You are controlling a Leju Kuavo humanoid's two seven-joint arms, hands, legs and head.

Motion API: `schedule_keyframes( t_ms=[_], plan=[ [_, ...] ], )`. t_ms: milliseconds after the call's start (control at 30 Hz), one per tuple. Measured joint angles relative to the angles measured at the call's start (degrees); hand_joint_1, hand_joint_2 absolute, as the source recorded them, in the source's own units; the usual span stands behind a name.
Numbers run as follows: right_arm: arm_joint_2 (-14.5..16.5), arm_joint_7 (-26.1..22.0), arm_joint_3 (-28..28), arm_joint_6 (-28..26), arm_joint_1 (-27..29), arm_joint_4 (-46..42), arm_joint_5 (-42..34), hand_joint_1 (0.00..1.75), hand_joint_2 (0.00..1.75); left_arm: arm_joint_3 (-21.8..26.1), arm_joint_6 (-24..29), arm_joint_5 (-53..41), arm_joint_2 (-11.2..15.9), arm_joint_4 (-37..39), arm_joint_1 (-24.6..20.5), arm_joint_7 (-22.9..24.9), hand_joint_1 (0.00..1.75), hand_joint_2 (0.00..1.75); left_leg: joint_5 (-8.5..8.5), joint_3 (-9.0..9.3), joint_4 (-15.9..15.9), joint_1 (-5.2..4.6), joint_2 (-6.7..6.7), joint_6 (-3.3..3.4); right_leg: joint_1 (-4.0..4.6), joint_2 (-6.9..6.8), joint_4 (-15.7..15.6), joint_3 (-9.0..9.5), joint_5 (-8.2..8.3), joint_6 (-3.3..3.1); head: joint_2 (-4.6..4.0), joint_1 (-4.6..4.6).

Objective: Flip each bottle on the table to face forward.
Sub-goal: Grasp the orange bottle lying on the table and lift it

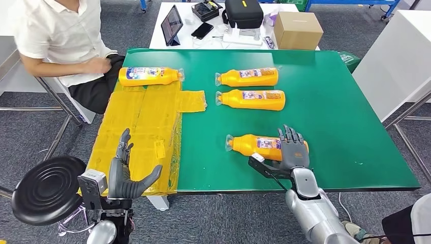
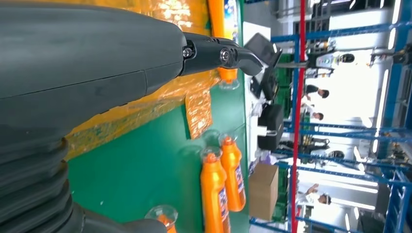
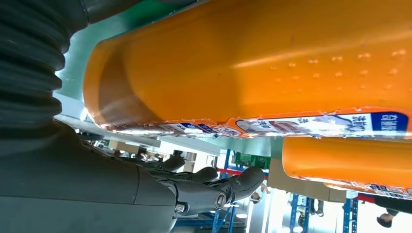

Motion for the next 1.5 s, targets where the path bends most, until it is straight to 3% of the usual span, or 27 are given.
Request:
schedule_keyframes(
  t_ms=[100, 133, 233, 267, 400, 500, 1000, 1100, 1300, 1500],
  plan=[
    [-0.2, -0.1, 0.1, 0.1, -0.2, -0.1, -0.1, 0.0, 1.75, -0.2, -0.6, 0.5, 0.0, 0.0, 0.2, 0.5, 0.0, 1.75, 0.06, 0.0, 0.0, -0.01, 0.01, 0.08, 0.0, 0.0, 0.0, 0.01, 0.06, -0.02, 0.0, 0.0],
    [-0.3, -0.3, 0.1, 0.1, -0.3, -0.1, -0.3, 0.25, 1.75, -0.3, -0.7, 0.7, 0.0, 0.0, 0.2, 0.6, 0.0, 1.75, 0.06, 0.0, 0.0, -0.01, 0.01, 0.09, 0.0, 0.0, 0.0, 0.02, 0.06, -0.01, 0.0, 0.01],
    [-0.4, -1.5, 0.1, 1.1, -0.8, 0.3, -1.7, 1.28, 1.75, -0.6, -1.1, 0.9, 0.0, 0.0, 0.2, 0.8, 0.0, 1.75, 0.05, -0.01, 0.0, -0.01, 0.02, 0.09, 0.0, 0.0, 0.0, 0.02, 0.07, 0.0, 0.0, 0.01],
    [-0.4, -2.3, 0.0, 2.0, -1.0, 0.7, -2.7, 1.41, 1.75, -0.7, -1.2, 1.1, 0.0, 0.0, 0.1, 0.9, 0.0, 1.75, 0.05, -0.01, 0.0, -0.01, 0.04, 0.09, 0.0, 0.01, 0.0, 0.03, 0.09, 0.02, 0.0, 0.0],
    [-0.4, -4.9, -0.6, 4.8, -2.2, 2.7, -5.7, 1.66, 1.75, -1.0, -1.3, 1.7, 0.0, 0.0, -0.2, 1.2, 0.0, 1.75, 0.05, 0.01, 0.0, -0.01, 0.1, 0.08, 0.0, 0.02, 0.0, 0.01, 0.15, 0.05, 0.0, 0.0],
    [-0.5, -5.8, -0.9, 5.7, -3.2, 4.4, -7.3, 1.73, 1.75, -1.4, -1.3, 1.9, 0.0, 0.1, -0.6, 1.2, 0.0, 1.75, 0.05, 0.06, 0.0, 0.0, 0.07, 0.08, 0.01, 0.01, 0.0, 0.03, 0.1, 0.02, 0.0, 0.01],
    [-0.6, -6.6, -2.4, 6.9, -5.6, 8.9, -10.2, 1.75, 1.75, -1.9, -1.4, 2.0, 0.0, 0.2, -0.8, 1.4, 0.0, 1.75, 0.01, 0.38, 0.0, 0.0, 0.0, 0.13, 0.0, -0.01, -0.2, 0.4, -0.02, 0.01, 0.0, 0.01],
    [-0.6, -9.3, -3.3, 7.1, -5.4, 9.1, -13.0, 1.75, 1.75, -1.9, -1.4, 2.0, 0.1, 0.2, -0.7, 1.4, 0.0, 1.75, -0.03, 0.52, 0.0, 0.01, 0.0, 0.16, 0.01, 0.0, -0.2, 0.57, -0.05, 0.05, 0.0, 0.01],
    [0.1, -22.2, -8.3, 11.4, -2.7, 6.1, -28.1, 1.75, 1.75, -2.5, -0.4, 3.5, 0.2, -0.3, 0.8, 1.3, 0.0, 1.75, -0.58, 1.22, 0.0, 0.13, 0.39, -0.05, 0.08, 0.37, -0.4, 1.2, -0.16, 0.06, 0.0, 0.05],
    [1.2, -23.1, -10.0, 13.5, -0.2, 2.1, -30.6, 1.75, 1.75, -2.8, -0.1, 4.0, 0.1, -0.3, 1.0, 1.3, 0.0, 1.75, -1.09, 2.04, 0.0, 0.19, 0.78, -0.07, 0.2, 0.83, -0.5, 1.86, -0.51, -0.05, 0.0, 0.03]
  ],
)
